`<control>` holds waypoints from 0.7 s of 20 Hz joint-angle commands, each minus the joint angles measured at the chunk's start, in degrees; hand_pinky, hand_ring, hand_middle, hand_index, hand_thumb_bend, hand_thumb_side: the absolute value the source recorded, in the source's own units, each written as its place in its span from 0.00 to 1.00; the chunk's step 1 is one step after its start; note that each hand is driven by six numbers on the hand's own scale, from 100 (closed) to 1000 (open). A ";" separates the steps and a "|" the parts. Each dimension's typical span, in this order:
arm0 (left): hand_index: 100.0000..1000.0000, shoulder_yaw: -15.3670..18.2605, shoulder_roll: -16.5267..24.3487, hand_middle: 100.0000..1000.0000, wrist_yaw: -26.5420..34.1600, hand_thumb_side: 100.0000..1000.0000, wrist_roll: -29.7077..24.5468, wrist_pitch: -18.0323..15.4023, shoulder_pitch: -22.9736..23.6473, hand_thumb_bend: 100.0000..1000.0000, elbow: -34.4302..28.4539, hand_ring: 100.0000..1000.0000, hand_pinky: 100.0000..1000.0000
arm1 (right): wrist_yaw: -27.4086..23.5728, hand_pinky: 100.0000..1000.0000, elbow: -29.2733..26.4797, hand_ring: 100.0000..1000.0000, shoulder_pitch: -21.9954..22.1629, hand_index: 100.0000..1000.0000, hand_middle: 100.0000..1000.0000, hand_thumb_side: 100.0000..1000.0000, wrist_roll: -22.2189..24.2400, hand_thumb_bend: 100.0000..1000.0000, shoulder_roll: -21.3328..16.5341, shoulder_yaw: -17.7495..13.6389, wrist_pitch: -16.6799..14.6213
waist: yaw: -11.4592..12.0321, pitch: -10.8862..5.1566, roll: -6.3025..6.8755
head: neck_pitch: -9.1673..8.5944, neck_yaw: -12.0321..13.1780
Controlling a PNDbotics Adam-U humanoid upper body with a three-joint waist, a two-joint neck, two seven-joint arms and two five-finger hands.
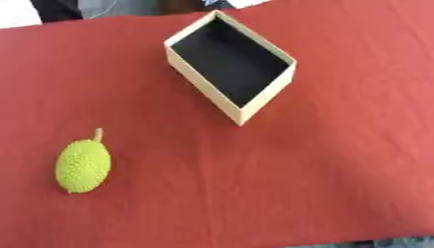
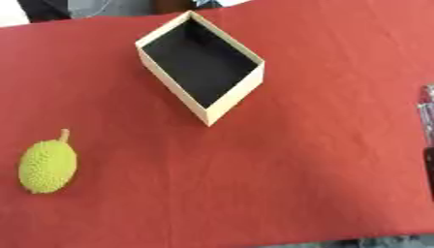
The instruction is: Pick up objects on the table and place them in the box.
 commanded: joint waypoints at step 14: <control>0.94 -9.78 8.38 0.76 -8.50 0.68 -14.80 -14.60 -4.24 0.00 -6.02 0.75 0.73 | -1.15 0.80 -0.99 0.75 -0.12 0.72 0.49 0.57 0.63 0.00 -1.80 0.03 0.19 | 0.01 -2.79 0.53 | 1.70 -0.32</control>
